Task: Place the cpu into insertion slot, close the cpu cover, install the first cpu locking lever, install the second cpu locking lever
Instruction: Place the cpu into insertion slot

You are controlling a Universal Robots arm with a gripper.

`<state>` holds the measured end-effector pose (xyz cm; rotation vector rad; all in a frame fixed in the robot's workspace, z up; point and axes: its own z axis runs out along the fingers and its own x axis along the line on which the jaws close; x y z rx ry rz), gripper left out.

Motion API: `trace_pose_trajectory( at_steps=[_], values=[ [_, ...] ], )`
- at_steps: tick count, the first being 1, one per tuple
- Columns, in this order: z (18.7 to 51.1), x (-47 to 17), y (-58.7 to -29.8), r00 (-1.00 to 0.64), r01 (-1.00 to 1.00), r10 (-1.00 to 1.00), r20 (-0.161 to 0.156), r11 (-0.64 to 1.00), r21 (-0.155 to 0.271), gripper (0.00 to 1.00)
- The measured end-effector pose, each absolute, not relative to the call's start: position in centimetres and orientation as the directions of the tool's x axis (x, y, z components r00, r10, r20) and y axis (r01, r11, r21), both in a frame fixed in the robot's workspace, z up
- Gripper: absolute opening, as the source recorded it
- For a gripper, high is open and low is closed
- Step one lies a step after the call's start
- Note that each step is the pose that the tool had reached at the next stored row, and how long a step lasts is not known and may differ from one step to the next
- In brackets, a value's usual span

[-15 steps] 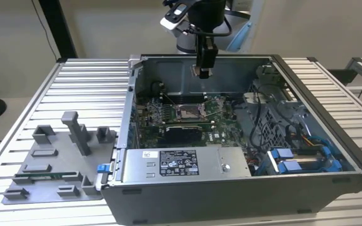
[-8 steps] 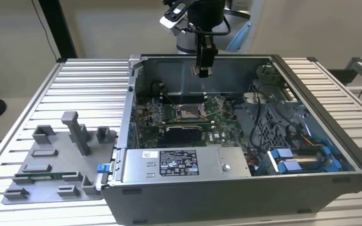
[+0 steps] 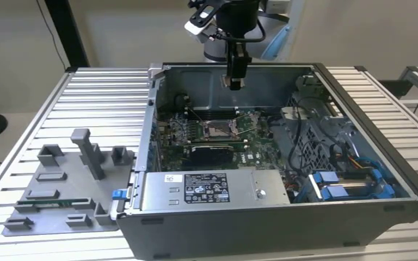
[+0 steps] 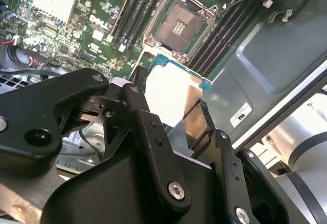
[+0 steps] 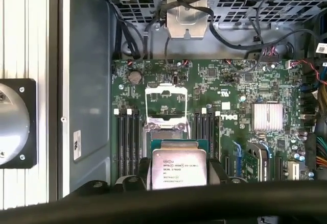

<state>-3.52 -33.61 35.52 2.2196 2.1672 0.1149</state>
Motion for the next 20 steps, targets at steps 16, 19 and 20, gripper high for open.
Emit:
trace_pose_trajectory(
  at_steps=[16, 19, 20],
  values=[
    [33.2, -3.9, -33.0, 0.023, 0.996, 0.999, 0.027, -0.025, 0.082, 0.0],
    [32.9, -3.9, -33.0, 0.023, 0.996, 0.999, 0.027, -0.025, 0.082, 0.0],
    [32.8, -3.9, -33.0, 0.023, 0.996, 0.999, 0.027, -0.025, 0.082, 0.0]
  ],
)
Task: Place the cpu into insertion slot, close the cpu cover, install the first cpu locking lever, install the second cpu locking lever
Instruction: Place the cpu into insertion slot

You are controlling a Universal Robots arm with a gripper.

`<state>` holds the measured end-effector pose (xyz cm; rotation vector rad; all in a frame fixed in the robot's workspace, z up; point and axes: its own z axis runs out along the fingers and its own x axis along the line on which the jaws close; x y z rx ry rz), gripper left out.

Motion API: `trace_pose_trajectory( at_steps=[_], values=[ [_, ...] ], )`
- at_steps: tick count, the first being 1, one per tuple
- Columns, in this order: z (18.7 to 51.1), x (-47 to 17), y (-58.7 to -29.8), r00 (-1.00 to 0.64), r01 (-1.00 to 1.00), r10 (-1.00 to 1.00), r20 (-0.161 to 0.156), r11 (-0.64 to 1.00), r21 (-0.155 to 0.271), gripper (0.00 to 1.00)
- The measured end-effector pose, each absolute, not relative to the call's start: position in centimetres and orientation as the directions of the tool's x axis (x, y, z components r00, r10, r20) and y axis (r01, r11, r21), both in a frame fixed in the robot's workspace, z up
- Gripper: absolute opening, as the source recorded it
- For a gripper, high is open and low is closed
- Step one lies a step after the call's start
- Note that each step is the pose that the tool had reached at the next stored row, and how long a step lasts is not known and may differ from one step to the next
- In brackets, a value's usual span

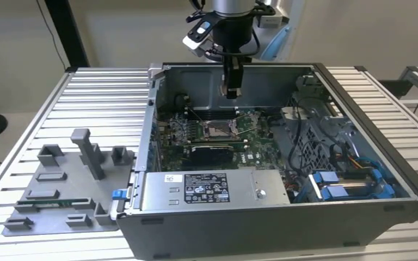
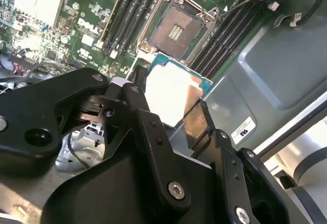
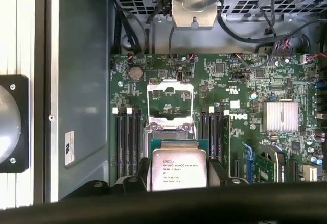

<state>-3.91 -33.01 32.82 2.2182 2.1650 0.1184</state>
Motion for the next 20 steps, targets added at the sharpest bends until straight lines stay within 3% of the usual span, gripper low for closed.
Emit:
trace_pose_trajectory(
  at_steps=[20],
  values=[
    [31.2, -3.9, -33.0, 0.023, 0.996, 0.999, 0.027, -0.025, 0.082, 0.0]
  ],
)
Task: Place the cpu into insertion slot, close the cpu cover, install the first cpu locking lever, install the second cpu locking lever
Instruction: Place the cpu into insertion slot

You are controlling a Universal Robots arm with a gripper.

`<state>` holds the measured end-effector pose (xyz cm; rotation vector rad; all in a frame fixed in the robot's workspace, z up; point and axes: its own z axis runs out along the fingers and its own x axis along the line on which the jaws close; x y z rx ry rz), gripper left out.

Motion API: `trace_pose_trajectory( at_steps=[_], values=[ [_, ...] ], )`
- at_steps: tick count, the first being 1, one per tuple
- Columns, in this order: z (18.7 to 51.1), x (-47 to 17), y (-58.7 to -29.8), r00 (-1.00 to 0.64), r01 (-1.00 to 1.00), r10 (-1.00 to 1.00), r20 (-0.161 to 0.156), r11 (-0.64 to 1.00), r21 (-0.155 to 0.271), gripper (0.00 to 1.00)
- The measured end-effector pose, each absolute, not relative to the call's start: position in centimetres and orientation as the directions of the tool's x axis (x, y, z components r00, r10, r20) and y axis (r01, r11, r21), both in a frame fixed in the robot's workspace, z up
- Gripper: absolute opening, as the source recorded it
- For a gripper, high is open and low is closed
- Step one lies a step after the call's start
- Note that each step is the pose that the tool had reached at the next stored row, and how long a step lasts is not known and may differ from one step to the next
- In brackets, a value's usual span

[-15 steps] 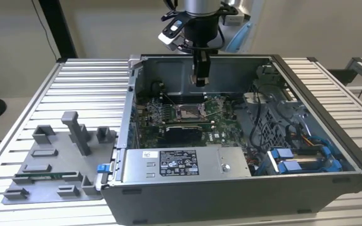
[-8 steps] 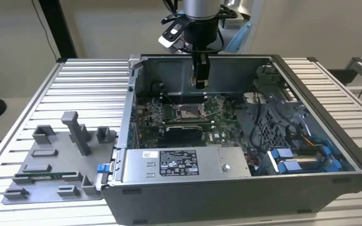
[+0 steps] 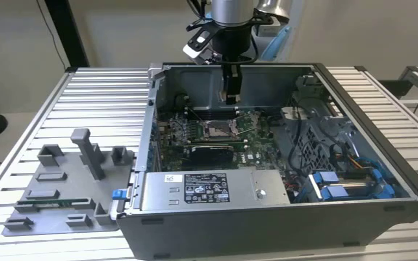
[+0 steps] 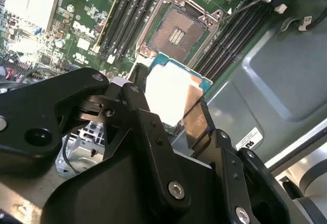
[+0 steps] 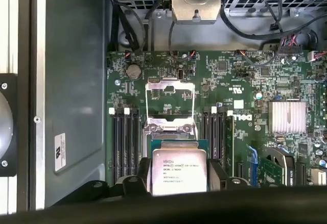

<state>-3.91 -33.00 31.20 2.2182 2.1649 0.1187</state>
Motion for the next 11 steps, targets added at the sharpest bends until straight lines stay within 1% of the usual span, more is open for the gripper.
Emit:
trace_pose_trajectory(
  at_steps=[11],
  values=[
    [30.0, -4.4, -32.9, 0.023, 0.996, 0.999, 0.027, -0.025, 0.083, 0.0]
  ],
)
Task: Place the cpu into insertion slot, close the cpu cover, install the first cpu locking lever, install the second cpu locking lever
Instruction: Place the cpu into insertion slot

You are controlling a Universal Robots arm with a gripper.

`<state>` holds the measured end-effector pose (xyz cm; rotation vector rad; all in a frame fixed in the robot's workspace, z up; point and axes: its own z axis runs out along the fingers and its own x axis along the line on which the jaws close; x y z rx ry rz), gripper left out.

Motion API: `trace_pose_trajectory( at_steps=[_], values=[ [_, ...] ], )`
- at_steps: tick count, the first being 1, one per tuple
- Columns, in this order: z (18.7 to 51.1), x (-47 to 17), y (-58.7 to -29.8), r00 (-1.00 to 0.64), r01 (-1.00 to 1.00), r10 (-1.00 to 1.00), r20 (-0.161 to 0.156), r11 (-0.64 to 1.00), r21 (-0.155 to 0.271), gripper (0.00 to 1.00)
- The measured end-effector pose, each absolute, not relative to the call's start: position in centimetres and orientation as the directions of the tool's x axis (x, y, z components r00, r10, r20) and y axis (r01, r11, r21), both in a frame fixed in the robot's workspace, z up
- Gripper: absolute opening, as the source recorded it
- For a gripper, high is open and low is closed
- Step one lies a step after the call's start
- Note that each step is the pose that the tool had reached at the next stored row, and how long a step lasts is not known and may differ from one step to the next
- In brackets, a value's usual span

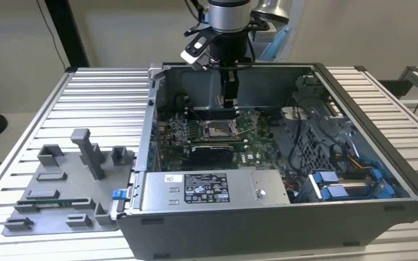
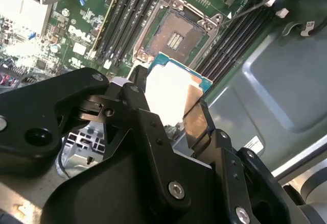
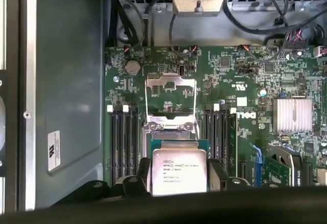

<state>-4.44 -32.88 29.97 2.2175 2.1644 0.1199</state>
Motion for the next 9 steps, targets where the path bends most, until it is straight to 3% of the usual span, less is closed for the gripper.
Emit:
trace_pose_trajectory(
  at_steps=[9],
  values=[
    [28.7, -4.9, -32.8, 0.023, 0.996, 0.999, 0.027, -0.025, 0.085, 0.0]
  ],
)
